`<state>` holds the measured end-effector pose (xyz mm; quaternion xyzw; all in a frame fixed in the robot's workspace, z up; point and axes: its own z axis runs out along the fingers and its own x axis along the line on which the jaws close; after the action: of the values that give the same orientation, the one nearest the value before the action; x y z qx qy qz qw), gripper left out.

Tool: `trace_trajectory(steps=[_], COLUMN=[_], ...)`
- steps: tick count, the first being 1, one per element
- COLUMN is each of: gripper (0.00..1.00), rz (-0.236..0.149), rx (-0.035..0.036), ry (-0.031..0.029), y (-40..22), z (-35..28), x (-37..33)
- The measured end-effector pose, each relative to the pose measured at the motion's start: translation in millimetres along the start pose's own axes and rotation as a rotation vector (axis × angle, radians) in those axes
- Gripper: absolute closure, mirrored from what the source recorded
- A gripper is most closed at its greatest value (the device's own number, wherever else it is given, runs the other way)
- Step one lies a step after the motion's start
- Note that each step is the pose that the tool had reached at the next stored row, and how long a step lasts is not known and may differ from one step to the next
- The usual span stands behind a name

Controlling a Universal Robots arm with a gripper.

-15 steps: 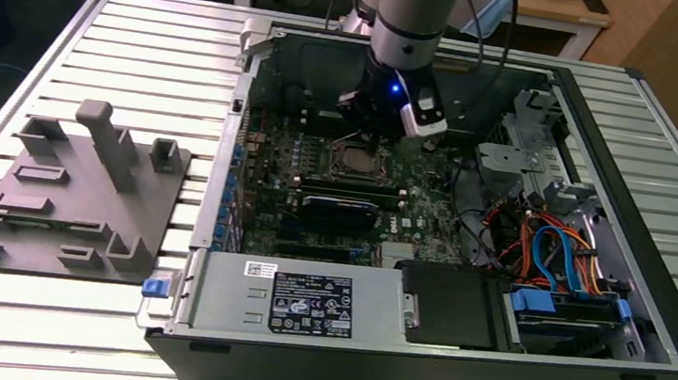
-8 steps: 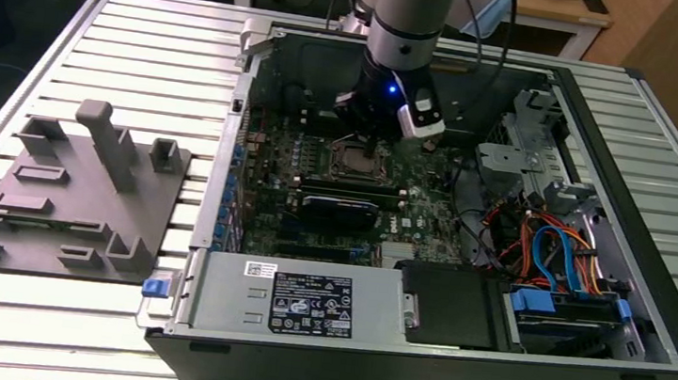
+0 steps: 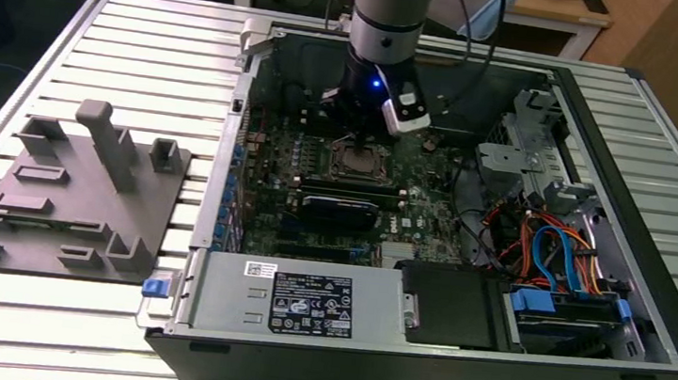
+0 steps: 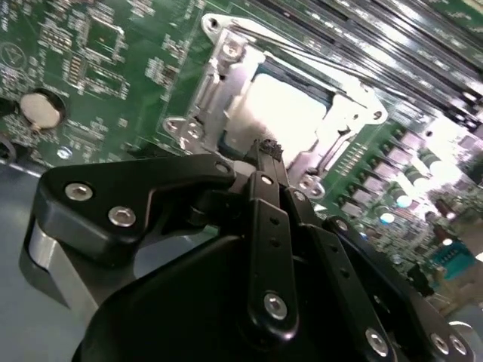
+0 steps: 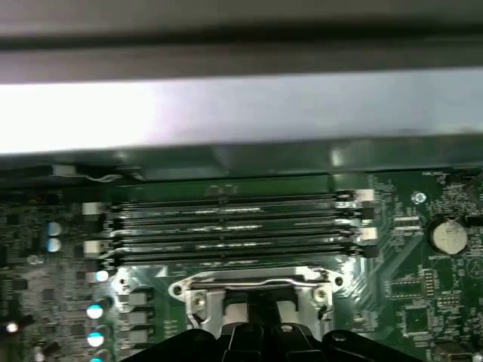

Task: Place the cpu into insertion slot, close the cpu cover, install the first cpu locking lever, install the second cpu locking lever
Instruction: 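Install the first cpu locking lever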

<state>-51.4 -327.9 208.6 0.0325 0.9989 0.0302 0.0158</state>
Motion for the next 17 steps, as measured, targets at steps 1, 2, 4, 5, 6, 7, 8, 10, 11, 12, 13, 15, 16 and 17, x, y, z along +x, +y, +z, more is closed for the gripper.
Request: trace_trajectory(steps=[1,2,4,5,6,7,8,10,11,12,13,15,16,17], gripper=[0.89,0.89,0.89,0.89,0.89,0.89,0.89,0.89,0.89,0.89,0.89,0.89,0.89,0.89], rz=[0.000,0.000,0.000,0.000,0.000,0.000,0.000,0.000,0.000,0.000,0.000,0.002,0.002,0.002], rx=[-0.0002,-0.0003,-0.0007,-0.0007,-0.0009,-0.0014,-0.0019,-0.0031,-0.0046,-0.0092,-0.0229,-0.0562,-0.0597,-0.0601], ry=[-0.0012,-0.0019,-0.0033,-0.0039,-0.0043,-0.0045,-0.0046,-0.0043,-0.0043,-0.0038,-0.0030,-0.0008,-0.0006,-0.0007], y=[0.1,0.1,0.3,0.4,0.4,0.6,1.1,2.7,3.7,4.6,4.7,4.8,5.0,5.2], z=[-1.9,-4.2,-9.1,-11.4,-12.5,-12.6,-12.5,-12.5,-12.4,-12.5,-12.3,-12.0,-11.9,-11.8], x=[1.1,1.9,3.4,4.5,5.5,6.4,7.2,8.2,8.6,8.8,8.9,9.0,9.1,9.1])
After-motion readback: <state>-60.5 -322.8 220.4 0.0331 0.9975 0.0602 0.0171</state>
